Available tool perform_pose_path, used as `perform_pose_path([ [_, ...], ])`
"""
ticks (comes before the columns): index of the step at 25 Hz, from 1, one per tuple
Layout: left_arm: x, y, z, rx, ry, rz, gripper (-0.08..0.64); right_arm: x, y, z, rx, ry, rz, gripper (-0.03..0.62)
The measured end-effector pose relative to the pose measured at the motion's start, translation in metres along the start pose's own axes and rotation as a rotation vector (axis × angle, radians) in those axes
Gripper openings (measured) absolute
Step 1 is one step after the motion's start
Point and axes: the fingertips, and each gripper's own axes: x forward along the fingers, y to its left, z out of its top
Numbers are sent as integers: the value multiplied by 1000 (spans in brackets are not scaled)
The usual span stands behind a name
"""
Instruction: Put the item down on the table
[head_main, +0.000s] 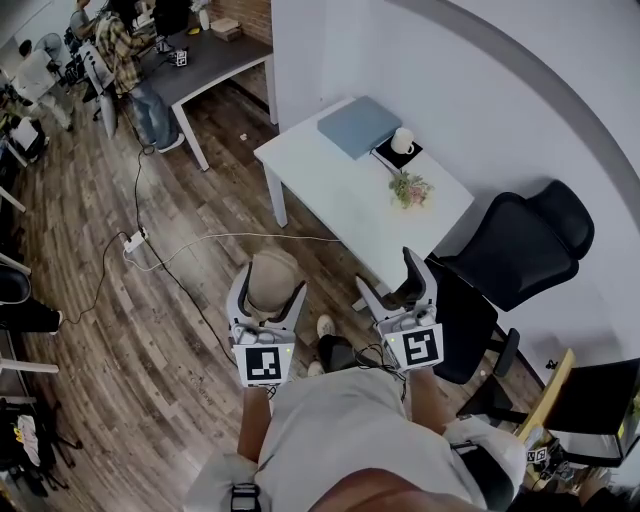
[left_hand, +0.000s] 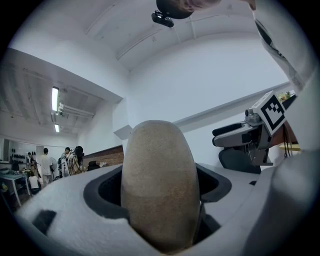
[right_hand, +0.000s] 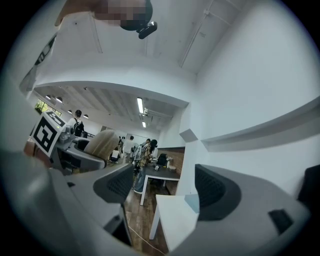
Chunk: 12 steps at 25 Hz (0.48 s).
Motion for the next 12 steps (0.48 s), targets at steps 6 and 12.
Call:
perform_pose_path([
  [6,43,13,-1,11,-2,7,400,37,-23,-9,17,9,3,383],
  [12,81,22,-3,24,14,24,400,68,-51,-19,4,-17,14,382],
])
